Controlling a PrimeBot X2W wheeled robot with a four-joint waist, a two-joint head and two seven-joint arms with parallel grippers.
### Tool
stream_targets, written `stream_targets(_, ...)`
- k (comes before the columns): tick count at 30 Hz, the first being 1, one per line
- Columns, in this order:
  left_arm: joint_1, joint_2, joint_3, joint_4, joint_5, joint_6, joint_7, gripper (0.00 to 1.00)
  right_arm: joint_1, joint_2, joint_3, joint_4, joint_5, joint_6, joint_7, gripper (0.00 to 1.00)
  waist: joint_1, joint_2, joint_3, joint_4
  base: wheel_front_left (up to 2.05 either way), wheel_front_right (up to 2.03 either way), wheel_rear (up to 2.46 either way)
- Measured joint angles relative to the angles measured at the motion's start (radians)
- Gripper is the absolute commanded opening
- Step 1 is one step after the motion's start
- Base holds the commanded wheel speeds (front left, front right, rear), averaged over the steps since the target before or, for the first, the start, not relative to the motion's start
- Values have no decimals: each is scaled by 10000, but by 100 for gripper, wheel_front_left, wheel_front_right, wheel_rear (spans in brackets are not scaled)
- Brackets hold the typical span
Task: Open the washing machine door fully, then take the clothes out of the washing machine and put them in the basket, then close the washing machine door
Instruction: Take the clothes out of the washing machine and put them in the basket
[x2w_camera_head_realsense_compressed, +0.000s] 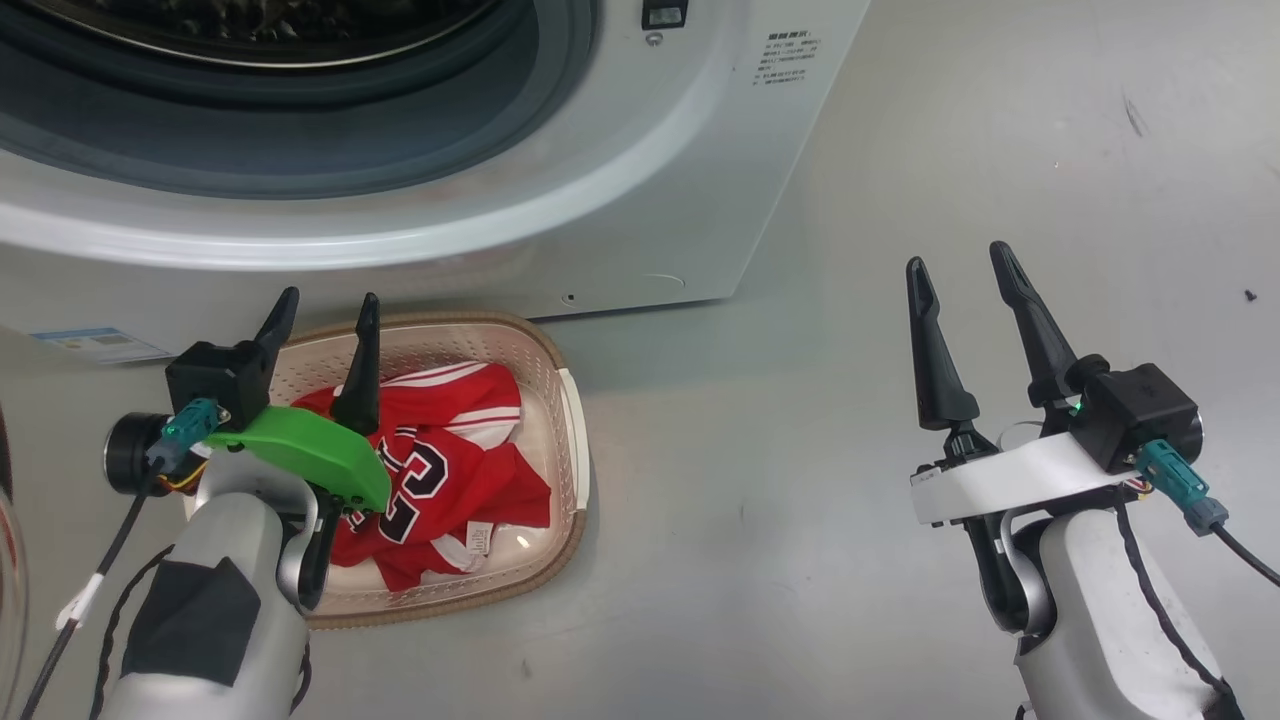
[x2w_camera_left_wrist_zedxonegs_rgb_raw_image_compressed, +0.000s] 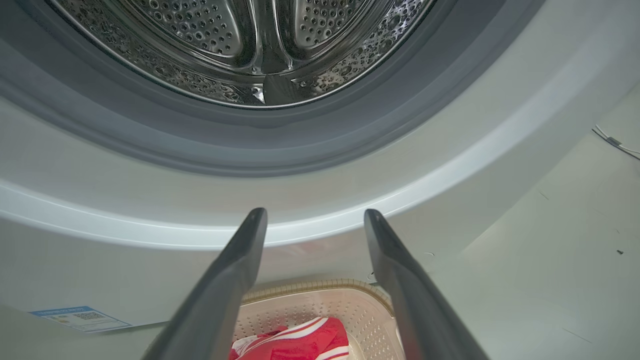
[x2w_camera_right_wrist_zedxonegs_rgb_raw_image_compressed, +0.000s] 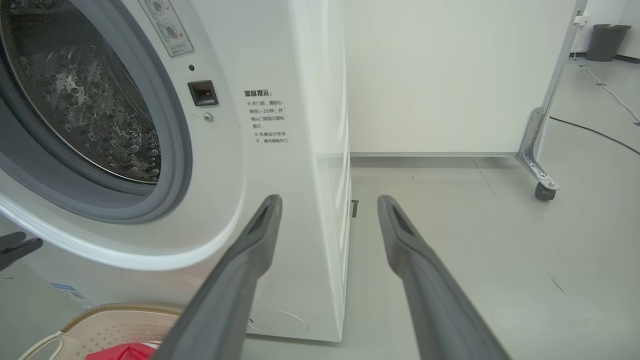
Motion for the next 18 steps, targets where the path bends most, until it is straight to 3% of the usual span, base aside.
stream_targets(10, 430, -31, 468, -2522, 499, 217, -2, 100, 461, -69, -284, 146, -173, 75, 2, 100, 0, 0, -991, 565, 0, 0, 0)
stream_targets(18, 1503, -4, 554, -3463, 667, 359, -2, 100, 740, -56, -330, 222, -259, 173, 2, 100, 0, 0, -1693, 857, 0, 0, 0)
